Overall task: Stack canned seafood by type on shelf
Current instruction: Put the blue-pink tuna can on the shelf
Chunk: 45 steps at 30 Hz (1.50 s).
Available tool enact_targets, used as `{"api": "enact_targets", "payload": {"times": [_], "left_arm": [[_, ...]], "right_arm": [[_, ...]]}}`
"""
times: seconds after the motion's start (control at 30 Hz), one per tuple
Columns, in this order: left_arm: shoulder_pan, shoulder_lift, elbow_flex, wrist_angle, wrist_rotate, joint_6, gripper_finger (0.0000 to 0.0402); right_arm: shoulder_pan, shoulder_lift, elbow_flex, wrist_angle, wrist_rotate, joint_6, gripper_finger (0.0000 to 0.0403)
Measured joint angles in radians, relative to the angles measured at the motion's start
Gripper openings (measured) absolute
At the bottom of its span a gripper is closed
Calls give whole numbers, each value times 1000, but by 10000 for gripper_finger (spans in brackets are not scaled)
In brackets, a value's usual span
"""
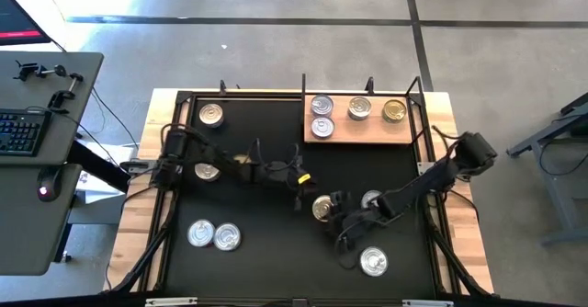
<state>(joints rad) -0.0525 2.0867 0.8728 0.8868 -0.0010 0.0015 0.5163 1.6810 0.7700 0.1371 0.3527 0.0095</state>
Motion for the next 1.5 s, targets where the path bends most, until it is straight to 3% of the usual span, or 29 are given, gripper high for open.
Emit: {"api": "enact_targets", "payload": {"times": [0.13, 0.3, 0.57, 0.77, 1.07, 1.23, 1.37, 1.5], "left_arm": [[12, 65, 45, 7, 92, -9, 91], [13, 119, 93, -1, 108, -9, 91], [14, 128, 102, 1, 131, -9, 91], [17, 103, 102, -67, 97, -26, 79], [16, 23, 101, -264, 51, 11, 32], [14, 22, 101, -316, 62, 4, 15], [13, 0, 104, -408, 44, 0, 8], [10, -51, 106, -559, -46, 0, 5]], "right_arm": [[24, 17, 0, 1, 101, -114, 225], [61, 14, 0, -6, 250, -226, 234], [81, 37, 0, -103, 259, -147, 234], [82, 87, 1, -74, 409, -138, 234], [80, -10, 2, -89, 563, -50, 234], [49, -41, 2, -100, 561, 42, 233], [7, -56, 3, -115, 459, 125, 233], [-26, -55, 3, -134, 379, 173, 233]]}}
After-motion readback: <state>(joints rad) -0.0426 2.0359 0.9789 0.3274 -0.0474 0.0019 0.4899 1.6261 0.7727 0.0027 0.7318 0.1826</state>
